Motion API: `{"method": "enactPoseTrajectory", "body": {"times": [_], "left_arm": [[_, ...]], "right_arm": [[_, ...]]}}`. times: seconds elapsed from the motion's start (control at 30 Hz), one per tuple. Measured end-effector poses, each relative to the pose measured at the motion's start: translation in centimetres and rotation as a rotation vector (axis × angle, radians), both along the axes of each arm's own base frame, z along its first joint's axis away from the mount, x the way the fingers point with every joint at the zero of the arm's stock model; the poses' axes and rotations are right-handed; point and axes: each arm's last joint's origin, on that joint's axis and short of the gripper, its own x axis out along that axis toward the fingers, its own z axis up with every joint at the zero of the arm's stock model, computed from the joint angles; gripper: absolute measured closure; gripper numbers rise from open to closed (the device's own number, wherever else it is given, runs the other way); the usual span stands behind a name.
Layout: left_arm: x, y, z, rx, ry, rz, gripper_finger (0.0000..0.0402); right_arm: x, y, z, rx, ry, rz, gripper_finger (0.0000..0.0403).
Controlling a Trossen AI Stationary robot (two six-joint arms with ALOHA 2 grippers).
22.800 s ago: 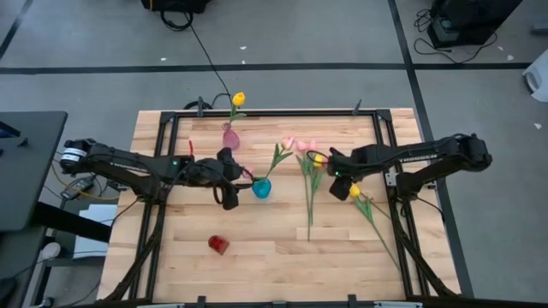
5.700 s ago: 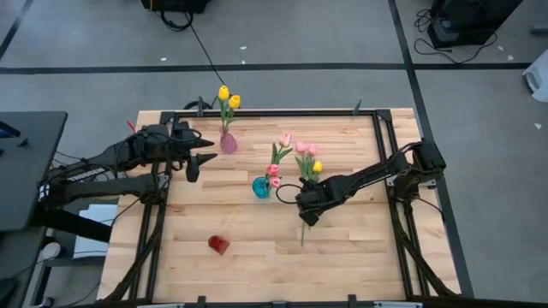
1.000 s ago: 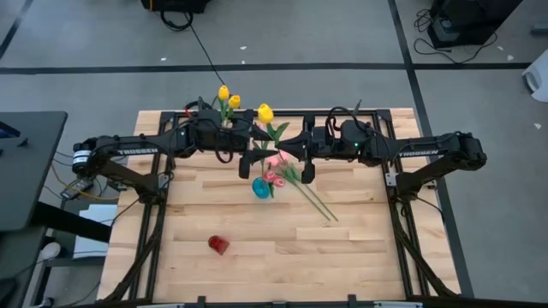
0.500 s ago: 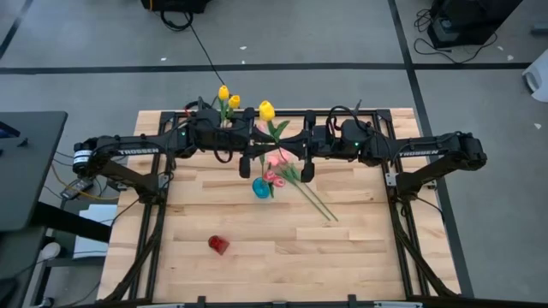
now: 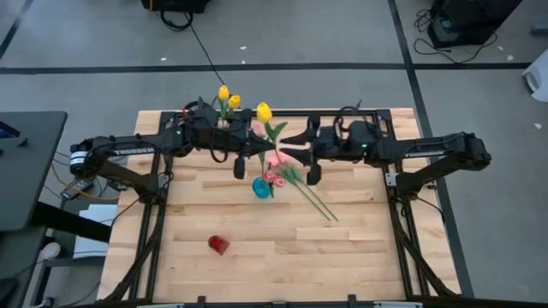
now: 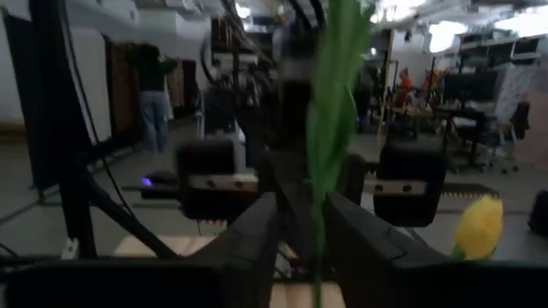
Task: Sort flowers into vase by color
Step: Put the yellow flower into the purple flower vase
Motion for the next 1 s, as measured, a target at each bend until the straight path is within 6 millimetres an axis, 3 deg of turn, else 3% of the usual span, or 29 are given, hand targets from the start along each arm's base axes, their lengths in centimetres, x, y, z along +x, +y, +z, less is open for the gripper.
{"method": "enactPoseTrajectory", "body": {"times": [0.13, 0.3, 0.5, 0.67, 1.0], "left_arm": [[-1.8, 0.2, 1.1, 0.003, -0.007, 0.022, 0.0398], [-5.6, 0.1, 3.3, 0.035, -0.049, 0.057, 0.0399], [-9.9, 0.1, 5.0, 0.072, -0.079, 0.166, 0.0399], [-11.9, 0.8, 3.8, 0.101, 0.075, 0.364, 0.0399], [-13.3, 2.6, -0.9, 0.085, 0.156, 0.500, 0.0400]], "right_arm": [[-1.2, 0.2, 1.0, 0.004, -0.017, 0.003, 0.0264], [-3.3, 0.2, 1.6, 0.050, 0.049, -0.035, 0.0250], [-3.8, 0.4, 0.4, 0.093, 0.117, -0.032, 0.0251], [-3.7, 1.1, -0.8, 0.110, 0.150, -0.010, 0.0252], [-3.9, 3.6, -3.6, 0.154, 0.233, 0.036, 0.0252]]}}
